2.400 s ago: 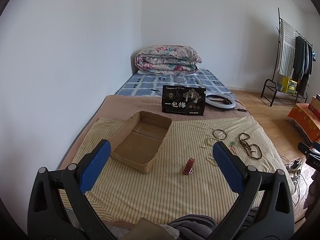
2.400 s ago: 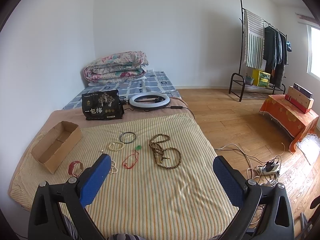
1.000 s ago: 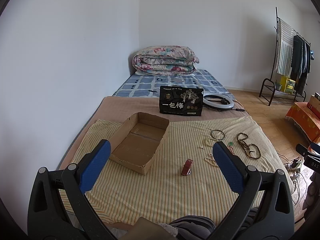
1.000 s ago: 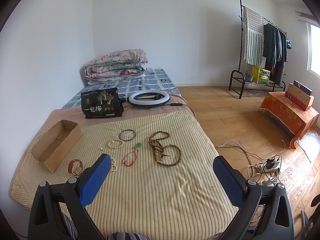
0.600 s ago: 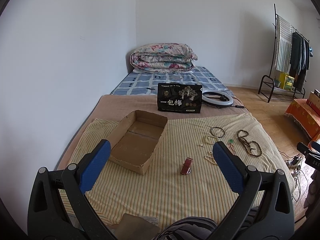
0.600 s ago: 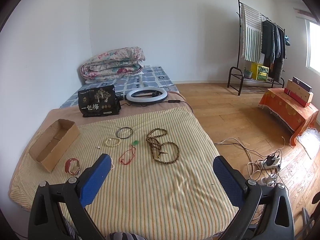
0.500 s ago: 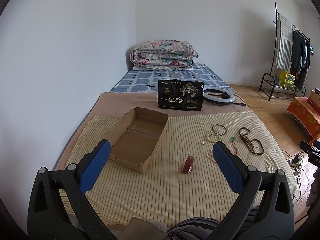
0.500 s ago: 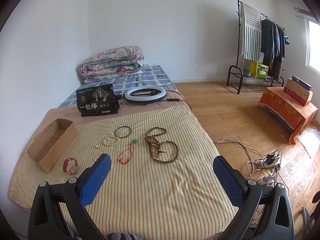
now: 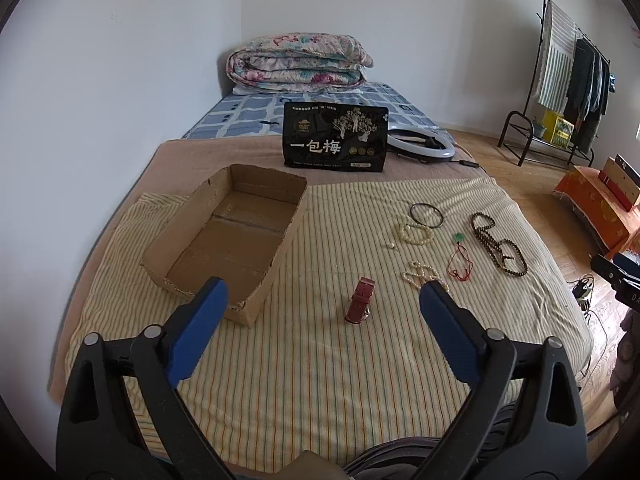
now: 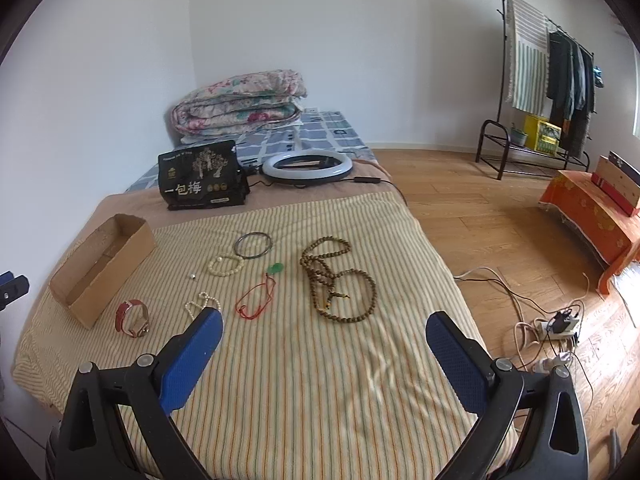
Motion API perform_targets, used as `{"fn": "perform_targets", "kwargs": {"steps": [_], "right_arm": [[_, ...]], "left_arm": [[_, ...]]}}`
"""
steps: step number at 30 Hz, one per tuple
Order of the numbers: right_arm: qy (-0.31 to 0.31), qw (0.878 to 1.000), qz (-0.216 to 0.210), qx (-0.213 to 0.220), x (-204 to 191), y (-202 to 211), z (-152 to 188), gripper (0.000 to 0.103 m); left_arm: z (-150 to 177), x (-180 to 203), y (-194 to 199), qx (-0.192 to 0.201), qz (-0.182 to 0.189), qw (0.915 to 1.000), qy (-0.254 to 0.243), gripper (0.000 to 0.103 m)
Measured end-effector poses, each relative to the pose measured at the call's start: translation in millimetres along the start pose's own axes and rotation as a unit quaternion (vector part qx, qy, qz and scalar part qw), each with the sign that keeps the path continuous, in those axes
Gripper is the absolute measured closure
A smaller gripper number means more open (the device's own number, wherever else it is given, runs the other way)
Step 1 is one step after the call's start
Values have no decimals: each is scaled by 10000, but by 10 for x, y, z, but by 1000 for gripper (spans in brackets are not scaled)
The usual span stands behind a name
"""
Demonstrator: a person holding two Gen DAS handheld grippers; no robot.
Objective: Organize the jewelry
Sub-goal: 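Grasp the red watch strap with the left gripper while the right gripper grasps the pearl necklace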
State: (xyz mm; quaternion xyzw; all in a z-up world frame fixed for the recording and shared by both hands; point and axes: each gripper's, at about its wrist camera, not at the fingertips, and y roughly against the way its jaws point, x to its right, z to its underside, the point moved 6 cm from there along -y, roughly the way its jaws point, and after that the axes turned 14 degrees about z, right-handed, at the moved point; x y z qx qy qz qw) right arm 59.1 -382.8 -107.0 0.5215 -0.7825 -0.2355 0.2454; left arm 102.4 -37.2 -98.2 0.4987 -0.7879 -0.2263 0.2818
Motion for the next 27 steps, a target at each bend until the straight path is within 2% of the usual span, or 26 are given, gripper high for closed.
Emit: {"fn": "perform_targets", "kwargs": {"steps": [2, 5, 9, 13, 15, 21, 27], "right_arm": [[200, 9997, -137, 8, -163, -93, -13, 1], [548, 9980, -325, -43, -427, -240, 19, 1], [949, 9938, -559, -168, -769, -427, 87, 1], [1265, 9883, -771, -366, -1028, -639, 157, 7], [1385, 9851, -900, -481, -1141, -734, 188, 11], [1732, 9746, -1267, -643, -1487, -959, 242, 16], [1884, 9640, -1560, -1047, -1761, -1282, 336, 22]], "left_arm": [[32, 0, -139, -123, 97, 9999, -39, 10], [85, -12, -340, -338, 222, 9992, -51, 21], [145, -12, -560, -588, 338, 9976, -156, 28], [192, 0, -802, -859, 448, 9949, -293, 31], [222, 5, -917, -977, 478, 9935, -322, 39], [320, -3, -1214, -1285, 585, 9892, -405, 41], [363, -1, -1430, -1459, 674, 9862, -387, 44]]}}
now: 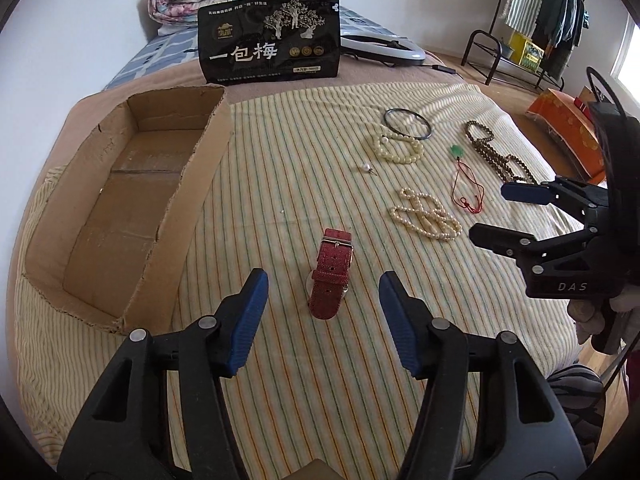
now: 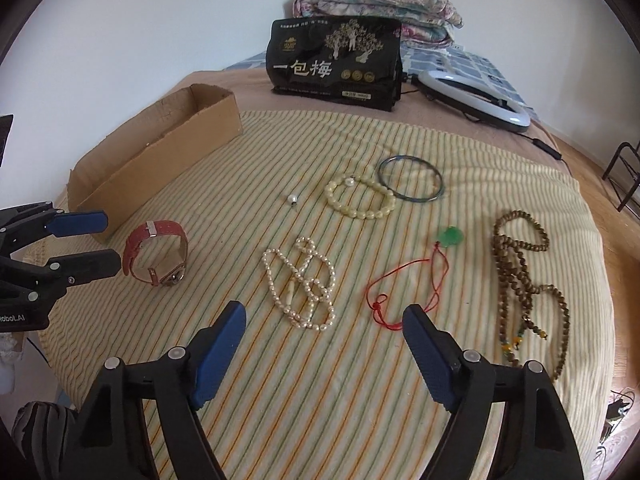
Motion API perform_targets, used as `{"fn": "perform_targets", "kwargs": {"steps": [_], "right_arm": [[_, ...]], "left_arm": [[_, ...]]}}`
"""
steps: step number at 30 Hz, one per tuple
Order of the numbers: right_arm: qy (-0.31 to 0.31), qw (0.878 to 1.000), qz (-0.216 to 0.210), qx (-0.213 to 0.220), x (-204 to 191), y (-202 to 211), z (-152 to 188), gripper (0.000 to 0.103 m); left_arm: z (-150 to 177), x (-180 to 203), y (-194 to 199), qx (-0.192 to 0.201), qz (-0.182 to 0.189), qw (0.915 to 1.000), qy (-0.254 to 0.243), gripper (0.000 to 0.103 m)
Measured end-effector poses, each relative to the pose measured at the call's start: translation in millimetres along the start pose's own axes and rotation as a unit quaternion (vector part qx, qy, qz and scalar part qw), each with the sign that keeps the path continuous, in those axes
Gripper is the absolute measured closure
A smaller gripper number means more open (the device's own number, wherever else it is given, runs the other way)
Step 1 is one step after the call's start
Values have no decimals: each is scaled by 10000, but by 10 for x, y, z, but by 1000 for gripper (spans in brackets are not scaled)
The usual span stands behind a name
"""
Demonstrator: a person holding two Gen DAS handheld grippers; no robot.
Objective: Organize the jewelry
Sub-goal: 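Grasp the red watch strap with the left gripper while the right gripper grasps the pearl necklace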
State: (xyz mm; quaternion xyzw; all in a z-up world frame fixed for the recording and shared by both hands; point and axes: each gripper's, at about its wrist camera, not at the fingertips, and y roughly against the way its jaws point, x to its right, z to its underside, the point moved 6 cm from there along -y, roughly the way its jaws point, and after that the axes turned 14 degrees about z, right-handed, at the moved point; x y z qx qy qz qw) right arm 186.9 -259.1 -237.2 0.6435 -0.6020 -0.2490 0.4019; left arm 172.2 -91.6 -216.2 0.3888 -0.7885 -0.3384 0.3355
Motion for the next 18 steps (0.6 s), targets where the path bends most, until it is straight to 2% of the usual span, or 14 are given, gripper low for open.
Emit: {"fn": "perform_targets", "kwargs": {"steps": [8, 14, 18], "right_arm": [[80, 9988, -203, -429, -107, -391, 16, 29], [160, 9985, -106, -504, -172, -524, -11, 30], [176, 9986, -38, -506, -217, -548, -52, 35]], "left_arm": [[-1, -41, -168, -130, 71, 9999, 35, 48], [-6, -69, -275, -191, 80, 9998, 62, 51], [-7, -88, -318, -225, 94, 9996, 120, 61]]}}
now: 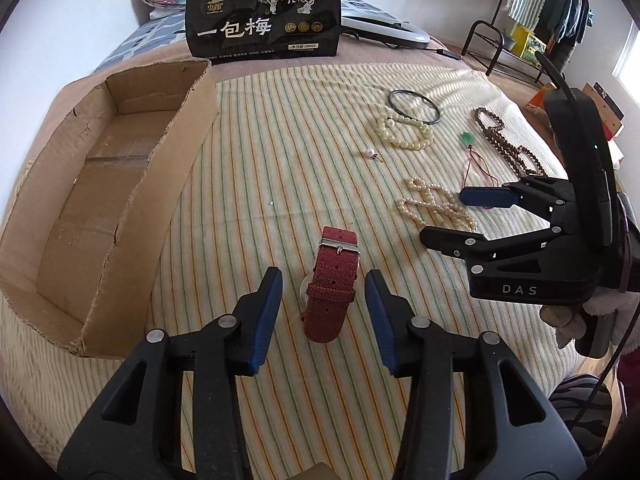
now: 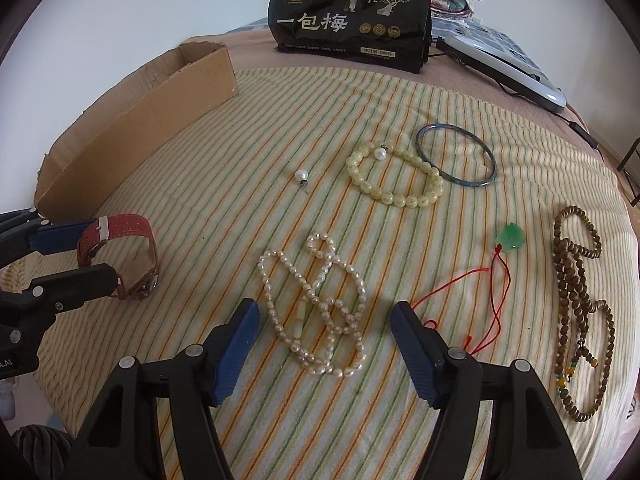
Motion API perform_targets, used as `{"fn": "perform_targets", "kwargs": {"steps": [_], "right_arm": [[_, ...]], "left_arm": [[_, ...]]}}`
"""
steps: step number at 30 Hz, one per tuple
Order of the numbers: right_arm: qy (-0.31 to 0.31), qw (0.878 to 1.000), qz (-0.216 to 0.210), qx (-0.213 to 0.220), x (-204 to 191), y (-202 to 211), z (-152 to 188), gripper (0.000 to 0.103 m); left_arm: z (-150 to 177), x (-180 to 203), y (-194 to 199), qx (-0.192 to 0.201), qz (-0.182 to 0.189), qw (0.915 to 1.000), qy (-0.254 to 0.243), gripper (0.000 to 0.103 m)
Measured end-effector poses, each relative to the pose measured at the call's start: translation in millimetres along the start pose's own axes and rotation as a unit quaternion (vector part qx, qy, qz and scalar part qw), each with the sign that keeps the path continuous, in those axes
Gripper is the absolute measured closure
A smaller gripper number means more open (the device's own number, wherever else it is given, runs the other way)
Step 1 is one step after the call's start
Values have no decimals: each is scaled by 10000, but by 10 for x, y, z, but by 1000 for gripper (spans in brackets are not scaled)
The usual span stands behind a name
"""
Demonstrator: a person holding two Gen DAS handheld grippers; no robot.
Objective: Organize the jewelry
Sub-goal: 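Grasp the red watch strap with the left gripper while the right gripper grasps the pearl necklace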
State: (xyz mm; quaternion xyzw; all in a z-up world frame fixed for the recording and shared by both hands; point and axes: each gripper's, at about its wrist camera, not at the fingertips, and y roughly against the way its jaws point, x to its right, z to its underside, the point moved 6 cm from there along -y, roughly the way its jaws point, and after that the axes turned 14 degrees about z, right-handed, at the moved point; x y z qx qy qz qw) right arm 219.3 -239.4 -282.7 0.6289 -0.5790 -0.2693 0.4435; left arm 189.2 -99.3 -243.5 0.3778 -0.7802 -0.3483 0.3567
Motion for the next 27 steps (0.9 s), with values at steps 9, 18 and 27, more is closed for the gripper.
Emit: {"fn": "perform_targets", "kwargs": {"steps": [9, 18, 27], "right_arm": [[181, 9997, 164, -6, -68, 10, -55, 72], [90, 9999, 137, 37, -60, 72, -49, 98], [-145, 9995, 44, 277, -53, 330, -117, 98]], "left_arm": [[-19, -30, -32, -6, 66, 10000, 61, 81], [-47, 54, 6, 91, 84, 9999, 11, 83], [-113, 157, 239, 344, 68, 9993, -102, 83]]}}
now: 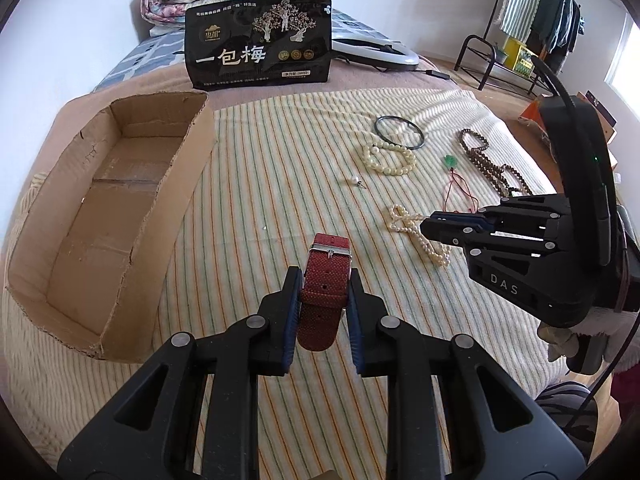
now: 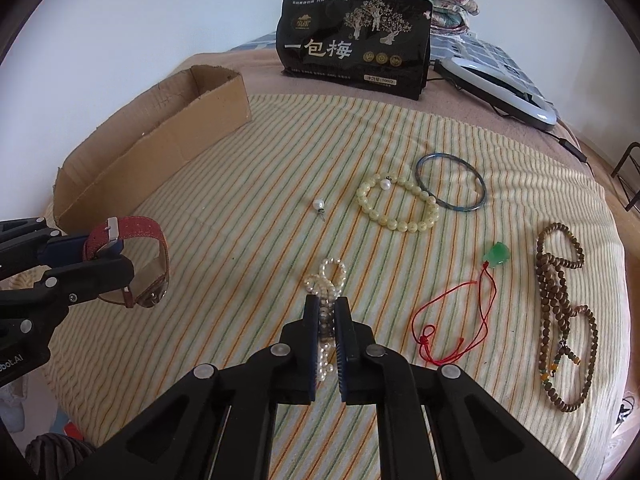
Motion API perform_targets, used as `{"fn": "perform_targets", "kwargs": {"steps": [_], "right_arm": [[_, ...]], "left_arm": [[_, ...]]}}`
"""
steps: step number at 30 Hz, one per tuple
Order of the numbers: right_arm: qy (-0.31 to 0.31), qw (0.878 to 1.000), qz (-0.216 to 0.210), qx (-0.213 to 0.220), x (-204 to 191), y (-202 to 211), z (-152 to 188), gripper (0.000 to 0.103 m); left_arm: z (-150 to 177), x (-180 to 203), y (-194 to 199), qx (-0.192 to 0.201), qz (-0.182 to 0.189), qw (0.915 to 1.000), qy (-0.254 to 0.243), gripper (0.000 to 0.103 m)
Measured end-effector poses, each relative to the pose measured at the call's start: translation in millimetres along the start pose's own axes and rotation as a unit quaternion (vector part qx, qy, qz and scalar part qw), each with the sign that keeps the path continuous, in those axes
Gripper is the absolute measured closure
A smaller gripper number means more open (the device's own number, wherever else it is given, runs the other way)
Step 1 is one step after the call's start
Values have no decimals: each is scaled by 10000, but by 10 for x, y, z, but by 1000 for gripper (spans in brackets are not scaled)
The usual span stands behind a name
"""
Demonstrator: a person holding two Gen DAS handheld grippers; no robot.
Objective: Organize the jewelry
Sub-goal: 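Grasp the red watch strap with the left gripper while the right gripper grasps the pearl necklace, then carry both items into the cardboard box and open both grippers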
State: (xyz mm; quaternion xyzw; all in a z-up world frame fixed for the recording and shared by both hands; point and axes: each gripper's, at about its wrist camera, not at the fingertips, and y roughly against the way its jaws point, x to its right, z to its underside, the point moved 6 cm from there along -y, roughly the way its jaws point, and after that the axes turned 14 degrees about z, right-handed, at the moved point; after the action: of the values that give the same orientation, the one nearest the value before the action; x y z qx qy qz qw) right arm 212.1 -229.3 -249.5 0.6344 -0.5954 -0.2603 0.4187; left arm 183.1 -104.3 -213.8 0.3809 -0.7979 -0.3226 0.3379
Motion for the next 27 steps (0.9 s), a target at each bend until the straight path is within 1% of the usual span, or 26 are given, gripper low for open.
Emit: {"fn": "perform_targets", "kwargs": {"steps": [12, 17, 22, 27], "right_arm": [[-335, 9981, -111, 506, 93, 565, -206, 98], [-314, 9967, -114, 738, 54, 808, -311, 98], [-307, 9944, -173, 993, -17, 1052, -464, 98], [-251, 9919, -323, 1205, -156, 1222, -638, 98]], "left_arm": [[-63, 29, 427, 375, 39, 9993, -15, 83], [-86, -15, 650, 568, 32, 9984, 19, 83], [-113, -83, 857, 731, -84, 9973, -21, 83], [-130, -218, 1050, 869, -228, 9960, -12, 83]]}}
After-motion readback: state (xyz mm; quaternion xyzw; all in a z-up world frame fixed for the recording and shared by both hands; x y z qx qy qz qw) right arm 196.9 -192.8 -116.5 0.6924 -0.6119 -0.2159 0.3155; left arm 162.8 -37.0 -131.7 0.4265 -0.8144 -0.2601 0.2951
